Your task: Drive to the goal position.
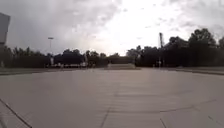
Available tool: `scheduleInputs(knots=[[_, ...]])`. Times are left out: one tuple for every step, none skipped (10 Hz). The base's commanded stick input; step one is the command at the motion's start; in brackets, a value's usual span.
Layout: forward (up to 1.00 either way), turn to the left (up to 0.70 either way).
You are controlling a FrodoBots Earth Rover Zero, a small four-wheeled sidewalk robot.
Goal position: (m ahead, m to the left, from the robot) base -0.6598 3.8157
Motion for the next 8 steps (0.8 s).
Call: scheduleInputs(knots=[[0.7, -0.05], [0.7, -0.05], [0.7, -0.05], [0.7, -0.05], [0.7, -0.05], [0.7, -0.05], [0.7, -0.05], [0.7, -0.05]])
